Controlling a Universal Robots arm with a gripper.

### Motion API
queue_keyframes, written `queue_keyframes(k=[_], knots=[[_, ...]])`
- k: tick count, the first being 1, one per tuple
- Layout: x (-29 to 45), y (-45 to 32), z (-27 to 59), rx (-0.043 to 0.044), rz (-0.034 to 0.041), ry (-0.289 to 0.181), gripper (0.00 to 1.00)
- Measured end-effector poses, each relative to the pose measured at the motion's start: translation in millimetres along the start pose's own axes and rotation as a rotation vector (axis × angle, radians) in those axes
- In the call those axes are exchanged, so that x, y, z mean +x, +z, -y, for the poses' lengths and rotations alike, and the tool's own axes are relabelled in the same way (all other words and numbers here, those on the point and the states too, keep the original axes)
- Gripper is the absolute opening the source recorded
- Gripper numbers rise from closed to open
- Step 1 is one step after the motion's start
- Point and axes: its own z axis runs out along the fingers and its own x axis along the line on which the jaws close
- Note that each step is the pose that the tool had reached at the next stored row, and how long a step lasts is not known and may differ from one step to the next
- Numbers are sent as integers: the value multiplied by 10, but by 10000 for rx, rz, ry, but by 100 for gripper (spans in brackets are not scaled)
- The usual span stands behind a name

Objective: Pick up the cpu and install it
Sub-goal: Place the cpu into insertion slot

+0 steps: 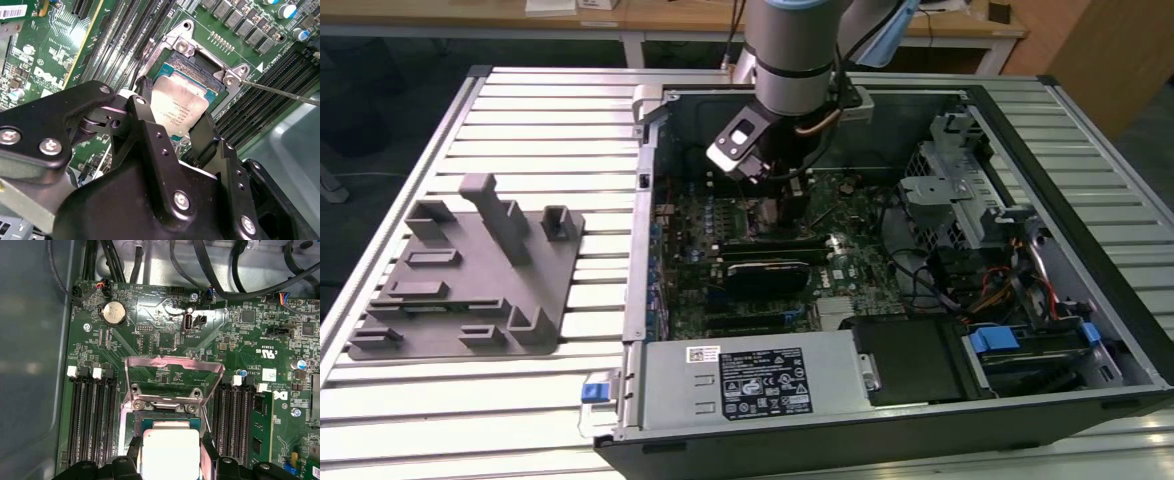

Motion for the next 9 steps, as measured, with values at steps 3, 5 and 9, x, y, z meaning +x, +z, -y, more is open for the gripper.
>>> queue_keyframes(k=[3, 5, 9], knots=[[0, 1, 3, 2, 2, -1, 54], [0, 1, 3, 0, 0, 1, 54], [1, 9, 4, 5, 7, 141, 54]])
